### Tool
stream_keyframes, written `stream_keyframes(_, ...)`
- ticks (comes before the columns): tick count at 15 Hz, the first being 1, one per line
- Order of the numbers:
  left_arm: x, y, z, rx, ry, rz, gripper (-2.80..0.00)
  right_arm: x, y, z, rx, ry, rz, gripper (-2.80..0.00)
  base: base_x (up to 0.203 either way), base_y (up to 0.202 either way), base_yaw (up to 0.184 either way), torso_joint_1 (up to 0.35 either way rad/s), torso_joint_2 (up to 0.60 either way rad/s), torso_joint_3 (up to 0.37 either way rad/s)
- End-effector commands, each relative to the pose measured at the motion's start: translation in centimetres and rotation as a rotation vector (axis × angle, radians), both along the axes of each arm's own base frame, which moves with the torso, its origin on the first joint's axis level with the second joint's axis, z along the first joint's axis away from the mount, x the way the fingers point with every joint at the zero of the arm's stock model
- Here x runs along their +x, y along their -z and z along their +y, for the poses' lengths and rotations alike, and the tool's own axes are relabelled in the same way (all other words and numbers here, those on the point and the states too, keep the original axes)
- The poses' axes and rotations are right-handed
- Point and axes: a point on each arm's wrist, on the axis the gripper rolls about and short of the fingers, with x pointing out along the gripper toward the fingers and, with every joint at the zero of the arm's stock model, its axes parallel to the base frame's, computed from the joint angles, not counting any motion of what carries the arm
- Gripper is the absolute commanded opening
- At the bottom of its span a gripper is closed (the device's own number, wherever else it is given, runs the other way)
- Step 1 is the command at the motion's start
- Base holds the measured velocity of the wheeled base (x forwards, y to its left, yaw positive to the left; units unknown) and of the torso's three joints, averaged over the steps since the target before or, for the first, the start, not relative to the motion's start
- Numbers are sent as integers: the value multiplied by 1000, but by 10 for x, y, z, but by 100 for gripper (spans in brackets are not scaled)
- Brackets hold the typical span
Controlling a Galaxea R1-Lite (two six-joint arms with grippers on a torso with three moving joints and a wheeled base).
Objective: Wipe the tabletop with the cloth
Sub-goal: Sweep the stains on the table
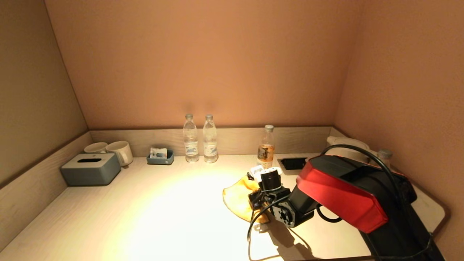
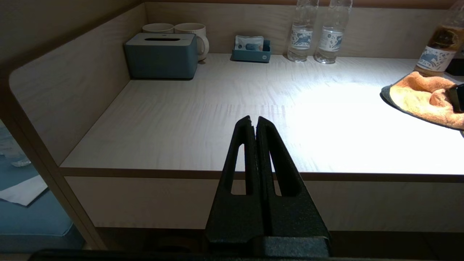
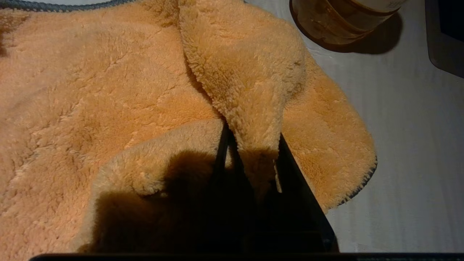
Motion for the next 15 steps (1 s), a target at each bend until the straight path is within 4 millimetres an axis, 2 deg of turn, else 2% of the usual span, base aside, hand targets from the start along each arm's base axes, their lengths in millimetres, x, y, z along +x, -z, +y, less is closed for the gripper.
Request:
stream_keyframes(1,0,0,0,0,0,-1,-280,1,-4,-10,-10,32,-6,-280,0,0,0,0,0,0)
stream_keyframes(5,0,0,0,0,0,-1,-280,-5,-16,-23,-14,62,-5,-280,0,0,0,0,0,0)
stream_keyframes(8,0,0,0,0,0,-1,-280,-28,-26,-31,-20,62,26,-280,0,0,0,0,0,0)
stream_keyframes(11,0,0,0,0,0,-1,-280,-37,-26,-31,-19,53,33,-280,0,0,0,0,0,0)
stream_keyframes(13,0,0,0,0,0,-1,-280,-55,-16,-30,-24,32,40,-280,0,0,0,0,0,0)
stream_keyframes(15,0,0,0,0,0,-1,-280,-72,-9,-14,-14,-31,17,-280,0,0,0,0,0,0)
